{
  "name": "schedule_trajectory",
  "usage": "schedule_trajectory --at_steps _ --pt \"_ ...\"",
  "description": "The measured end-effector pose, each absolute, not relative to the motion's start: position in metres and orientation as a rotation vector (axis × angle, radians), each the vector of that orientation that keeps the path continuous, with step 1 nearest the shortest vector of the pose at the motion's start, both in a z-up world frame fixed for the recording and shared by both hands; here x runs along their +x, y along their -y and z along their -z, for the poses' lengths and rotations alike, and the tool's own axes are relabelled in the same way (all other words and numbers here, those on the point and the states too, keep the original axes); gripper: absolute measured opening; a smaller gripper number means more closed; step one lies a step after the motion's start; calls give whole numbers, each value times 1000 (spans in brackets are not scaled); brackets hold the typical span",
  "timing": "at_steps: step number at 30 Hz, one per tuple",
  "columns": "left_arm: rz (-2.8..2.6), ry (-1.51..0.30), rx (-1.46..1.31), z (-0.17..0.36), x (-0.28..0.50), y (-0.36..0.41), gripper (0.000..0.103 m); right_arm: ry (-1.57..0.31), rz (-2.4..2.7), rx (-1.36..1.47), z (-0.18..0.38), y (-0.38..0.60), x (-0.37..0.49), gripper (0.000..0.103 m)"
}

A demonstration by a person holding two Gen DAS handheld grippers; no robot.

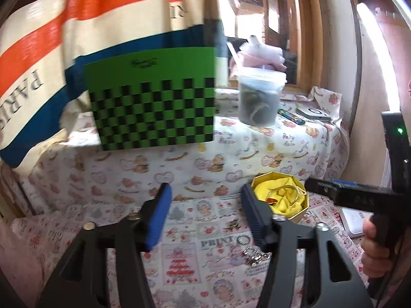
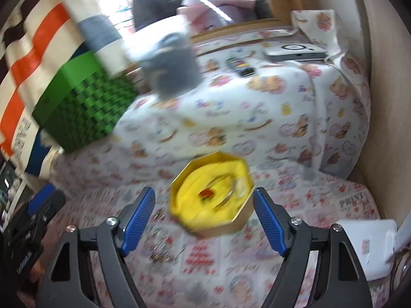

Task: Organize jewelry
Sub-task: 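Withdraw both tools from the box back toward the jewelry pile, then grasp a small silver charm from the pile with the left tool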

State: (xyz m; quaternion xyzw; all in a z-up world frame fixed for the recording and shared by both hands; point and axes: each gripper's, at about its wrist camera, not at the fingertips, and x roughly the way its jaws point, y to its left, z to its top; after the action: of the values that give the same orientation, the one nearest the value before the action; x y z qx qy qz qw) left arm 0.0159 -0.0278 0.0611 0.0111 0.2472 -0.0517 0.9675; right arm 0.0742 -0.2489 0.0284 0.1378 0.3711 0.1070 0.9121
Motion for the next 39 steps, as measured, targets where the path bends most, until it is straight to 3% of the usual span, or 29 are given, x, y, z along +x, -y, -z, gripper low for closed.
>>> schedule_trajectory --at_steps 5,26,33,39 --pt "67 -477 7 -43 7 16 73 -729 -278 313 -24 242 56 83" --pt "82 -699 -61 15 37 -4 76 -804 -223 268 6 254 67 84" --pt "330 -779 -250 27 49 10 28 -836 -240 286 11 251 69 84" --pt "435 -833 -229 35 54 45 25 -832 -237 288 9 252 69 84"
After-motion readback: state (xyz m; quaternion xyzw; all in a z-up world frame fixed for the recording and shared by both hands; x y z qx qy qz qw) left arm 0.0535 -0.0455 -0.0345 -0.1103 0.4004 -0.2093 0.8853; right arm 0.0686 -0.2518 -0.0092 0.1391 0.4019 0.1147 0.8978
